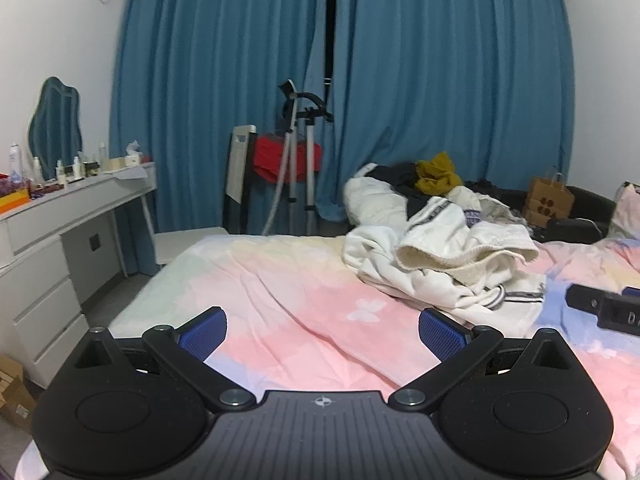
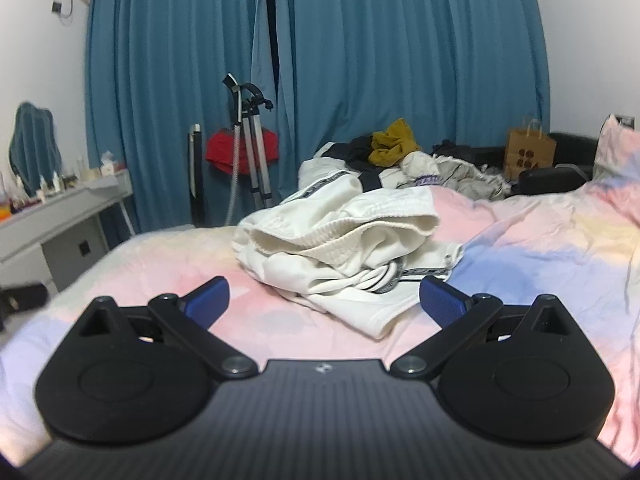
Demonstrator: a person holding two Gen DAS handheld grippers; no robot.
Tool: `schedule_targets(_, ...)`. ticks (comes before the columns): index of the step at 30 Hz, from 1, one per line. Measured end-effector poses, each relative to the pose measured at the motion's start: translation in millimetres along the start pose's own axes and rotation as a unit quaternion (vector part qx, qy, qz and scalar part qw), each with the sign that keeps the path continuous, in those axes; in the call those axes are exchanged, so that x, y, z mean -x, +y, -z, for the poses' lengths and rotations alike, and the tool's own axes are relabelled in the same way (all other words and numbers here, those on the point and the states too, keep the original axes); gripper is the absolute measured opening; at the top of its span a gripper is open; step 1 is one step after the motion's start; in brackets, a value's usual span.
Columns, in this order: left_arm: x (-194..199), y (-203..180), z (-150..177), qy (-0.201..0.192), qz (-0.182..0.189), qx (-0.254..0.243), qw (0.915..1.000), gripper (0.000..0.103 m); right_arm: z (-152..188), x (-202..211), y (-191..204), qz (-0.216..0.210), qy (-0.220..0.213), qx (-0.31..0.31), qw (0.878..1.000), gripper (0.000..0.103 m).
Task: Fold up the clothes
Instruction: 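Move both grippers toward the crumpled white garment on the bed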
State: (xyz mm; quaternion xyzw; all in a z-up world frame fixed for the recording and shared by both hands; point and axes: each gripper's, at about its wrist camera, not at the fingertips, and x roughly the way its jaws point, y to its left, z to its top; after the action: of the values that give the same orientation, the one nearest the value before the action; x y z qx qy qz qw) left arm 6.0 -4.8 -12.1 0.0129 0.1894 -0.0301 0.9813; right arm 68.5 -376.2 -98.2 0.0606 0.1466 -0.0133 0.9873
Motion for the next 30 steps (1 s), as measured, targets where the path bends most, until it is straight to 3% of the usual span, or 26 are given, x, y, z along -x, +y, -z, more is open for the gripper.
schedule_targets(9, 3, 5, -3, 0.006, 0.015, 0.024, 0.9996, 0.103, -3, 5, 4, 0.023, -0.001, 0.003, 1.0, 0.103)
schedule_targets(12, 2, 2, -4, 0.006, 0.017, 0.02, 0.9996, 0.103, -15, 6, 1, 0.027, 0.002, -0.012, 1.0, 0.103)
schedule_targets(17, -13, -6, -11, 0.024, 0.038, 0.022, 0.9987, 0.102, -47, 16, -8, 0.039, -0.03, -0.039, 0.998, 0.103)
schedule_targets(22, -56, -28, -28, 0.037, 0.062, 0.014, 0.9973, 0.101, -70, -6, -22, 0.03, -0.021, -0.079, 0.996, 0.103)
schedule_targets(26, -108, -49, -41, 0.054, 0.088, 0.016, 0.9946, 0.101, -50, -24, -38, 0.013, -0.009, -0.102, 0.995, 0.103)
schedule_targets(30, -169, -71, -49, 0.059, 0.097, 0.03, 0.993, 0.101, -31, -41, -56, 0.025, 0.011, -0.102, 0.994, 0.103)
